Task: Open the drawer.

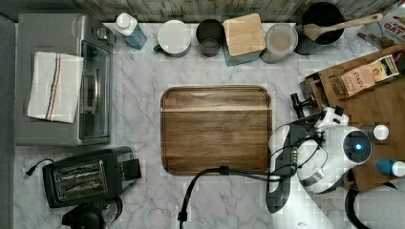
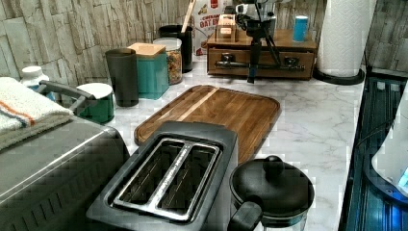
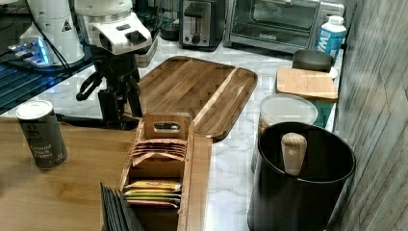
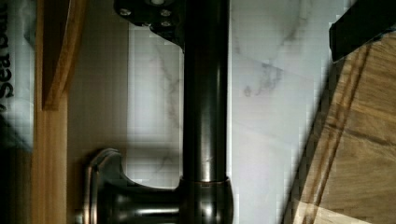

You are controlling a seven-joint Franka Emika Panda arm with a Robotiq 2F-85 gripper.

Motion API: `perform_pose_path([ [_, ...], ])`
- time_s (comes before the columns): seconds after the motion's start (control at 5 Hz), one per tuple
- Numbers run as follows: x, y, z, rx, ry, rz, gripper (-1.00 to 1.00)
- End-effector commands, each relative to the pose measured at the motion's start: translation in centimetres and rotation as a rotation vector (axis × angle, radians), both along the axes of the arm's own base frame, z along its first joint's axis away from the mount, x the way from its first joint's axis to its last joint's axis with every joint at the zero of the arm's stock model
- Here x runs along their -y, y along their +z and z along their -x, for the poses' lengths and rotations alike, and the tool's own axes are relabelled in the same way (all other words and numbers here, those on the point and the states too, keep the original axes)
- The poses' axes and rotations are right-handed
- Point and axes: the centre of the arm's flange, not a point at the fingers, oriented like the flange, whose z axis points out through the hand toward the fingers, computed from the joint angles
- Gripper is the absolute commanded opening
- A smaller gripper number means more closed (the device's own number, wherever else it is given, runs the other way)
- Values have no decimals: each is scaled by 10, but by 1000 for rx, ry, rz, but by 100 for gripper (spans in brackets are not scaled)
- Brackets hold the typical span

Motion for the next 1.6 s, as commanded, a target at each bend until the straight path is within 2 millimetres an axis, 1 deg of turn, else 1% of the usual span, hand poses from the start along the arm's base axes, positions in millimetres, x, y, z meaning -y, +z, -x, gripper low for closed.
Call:
perform_pose_path([
  [0.2, -155, -25, 44, -58, 119, -13, 100],
  [0.4, -194, -31, 64, -50, 188, -13, 100],
  [0.6, -223, -34, 80, -20, 216, -14, 100],
  [0.8, -248, -34, 87, -28, 182, -12, 100],
  [1.0, -268, -27, 93, -23, 153, -2, 100],
  [1.2, -279, -19, 91, -58, 164, -29, 100],
  [1.4, -294, -15, 95, -60, 159, -32, 100],
  [1.6, -292, -8, 96, -11, 225, -76, 100],
])
